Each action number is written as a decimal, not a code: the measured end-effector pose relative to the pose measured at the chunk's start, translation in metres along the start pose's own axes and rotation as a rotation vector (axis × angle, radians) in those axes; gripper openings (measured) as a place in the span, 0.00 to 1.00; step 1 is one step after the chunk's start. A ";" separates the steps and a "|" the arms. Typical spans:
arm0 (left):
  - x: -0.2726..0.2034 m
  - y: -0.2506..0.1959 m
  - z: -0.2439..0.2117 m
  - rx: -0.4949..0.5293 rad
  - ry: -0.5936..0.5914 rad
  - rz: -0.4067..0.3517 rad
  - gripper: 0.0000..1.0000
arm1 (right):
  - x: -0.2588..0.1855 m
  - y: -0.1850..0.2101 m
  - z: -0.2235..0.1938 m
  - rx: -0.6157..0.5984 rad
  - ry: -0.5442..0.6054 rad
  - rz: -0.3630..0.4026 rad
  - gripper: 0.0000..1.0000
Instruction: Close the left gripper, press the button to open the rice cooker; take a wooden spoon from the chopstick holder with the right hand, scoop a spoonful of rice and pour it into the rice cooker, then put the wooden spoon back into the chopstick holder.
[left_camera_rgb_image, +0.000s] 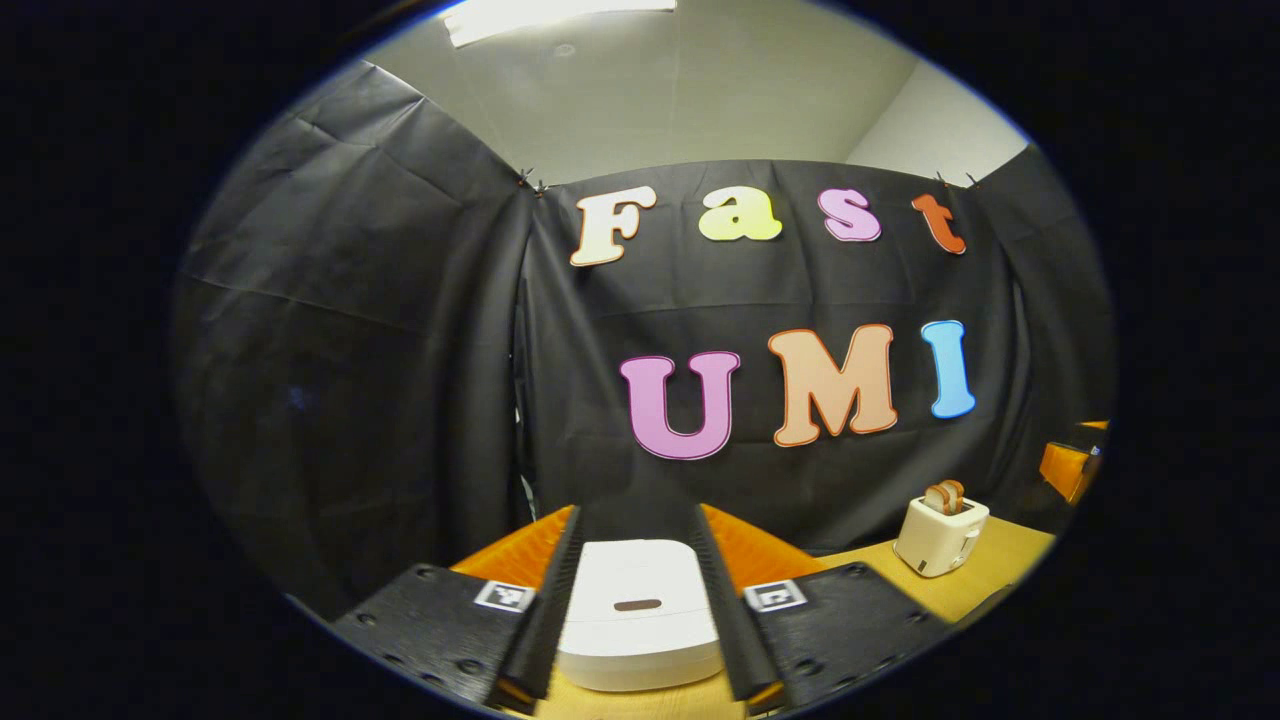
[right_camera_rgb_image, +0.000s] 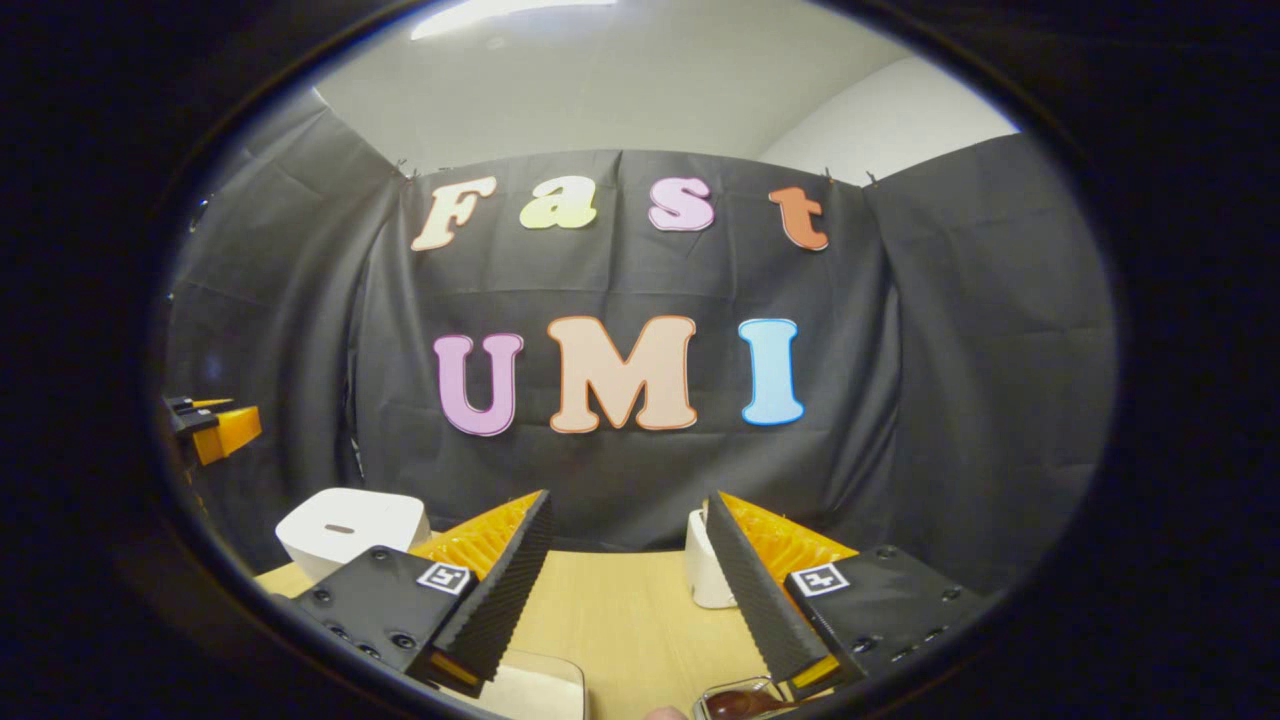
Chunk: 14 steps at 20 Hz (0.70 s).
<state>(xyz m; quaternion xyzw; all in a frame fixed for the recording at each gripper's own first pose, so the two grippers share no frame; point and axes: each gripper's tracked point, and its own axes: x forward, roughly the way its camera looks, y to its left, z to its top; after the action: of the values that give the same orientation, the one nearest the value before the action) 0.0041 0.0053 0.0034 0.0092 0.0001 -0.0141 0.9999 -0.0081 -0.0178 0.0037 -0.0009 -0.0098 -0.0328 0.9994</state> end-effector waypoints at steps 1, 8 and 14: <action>0.003 0.002 0.001 0.001 -0.002 0.005 0.38 | 0.001 -0.001 0.001 -0.004 -0.008 -0.006 1.00; 0.031 0.010 -0.016 -0.024 0.035 0.004 0.00 | 0.002 -0.004 -0.002 -0.011 0.003 -0.023 1.00; 0.070 0.022 -0.075 -0.106 0.178 -0.018 0.00 | 0.000 -0.006 -0.003 -0.037 0.012 -0.056 0.97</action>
<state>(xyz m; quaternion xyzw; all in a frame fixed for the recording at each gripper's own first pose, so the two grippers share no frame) 0.0742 0.0263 -0.0710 -0.0426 0.0900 -0.0221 0.9948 -0.0084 -0.0237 0.0008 -0.0187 -0.0033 -0.0607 0.9980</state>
